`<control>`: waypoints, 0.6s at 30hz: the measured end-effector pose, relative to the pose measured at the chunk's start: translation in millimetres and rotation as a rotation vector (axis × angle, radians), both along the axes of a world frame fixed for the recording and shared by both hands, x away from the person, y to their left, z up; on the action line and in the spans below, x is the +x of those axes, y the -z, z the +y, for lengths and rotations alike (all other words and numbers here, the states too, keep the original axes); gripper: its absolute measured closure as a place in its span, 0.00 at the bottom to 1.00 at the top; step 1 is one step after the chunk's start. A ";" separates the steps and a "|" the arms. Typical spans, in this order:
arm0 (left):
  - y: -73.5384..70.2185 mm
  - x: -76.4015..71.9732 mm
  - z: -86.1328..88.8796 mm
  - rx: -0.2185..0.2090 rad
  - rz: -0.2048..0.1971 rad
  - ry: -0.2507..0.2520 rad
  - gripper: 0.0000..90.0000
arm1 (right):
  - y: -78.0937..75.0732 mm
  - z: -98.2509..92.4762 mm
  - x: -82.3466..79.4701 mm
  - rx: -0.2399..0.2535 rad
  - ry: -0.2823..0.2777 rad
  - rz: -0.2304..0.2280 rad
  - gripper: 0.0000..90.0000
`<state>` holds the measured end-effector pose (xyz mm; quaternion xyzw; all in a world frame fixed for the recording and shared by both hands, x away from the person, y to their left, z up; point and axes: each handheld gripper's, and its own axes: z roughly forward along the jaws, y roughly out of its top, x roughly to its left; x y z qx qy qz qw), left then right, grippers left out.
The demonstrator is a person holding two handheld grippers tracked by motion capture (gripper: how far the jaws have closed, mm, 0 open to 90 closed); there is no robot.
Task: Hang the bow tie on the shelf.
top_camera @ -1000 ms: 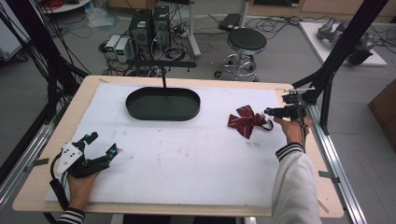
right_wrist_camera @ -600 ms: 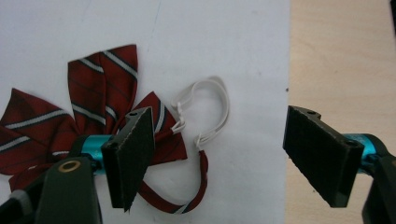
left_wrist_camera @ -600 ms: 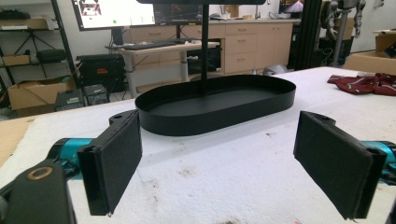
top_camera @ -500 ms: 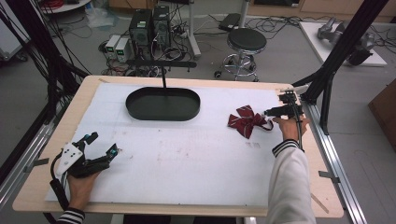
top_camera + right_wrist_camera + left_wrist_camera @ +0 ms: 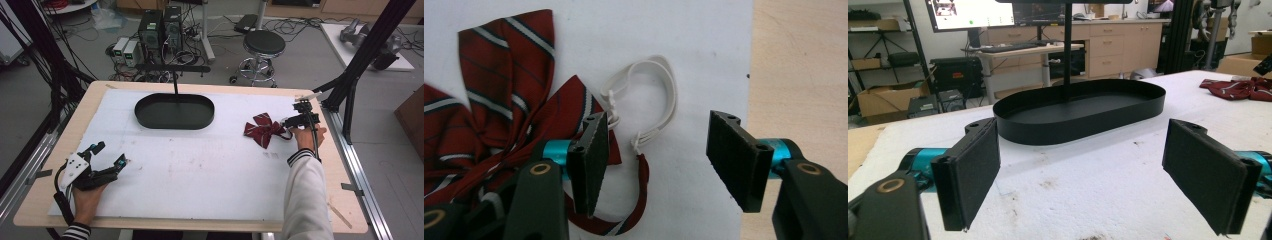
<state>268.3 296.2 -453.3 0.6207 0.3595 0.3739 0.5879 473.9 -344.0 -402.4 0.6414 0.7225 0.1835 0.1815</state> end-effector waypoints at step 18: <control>-0.1 0.0 0.0 0.001 0.002 0.001 0.18 | 13.3 3.7 8.3 -0.013 0.024 0.052 0.69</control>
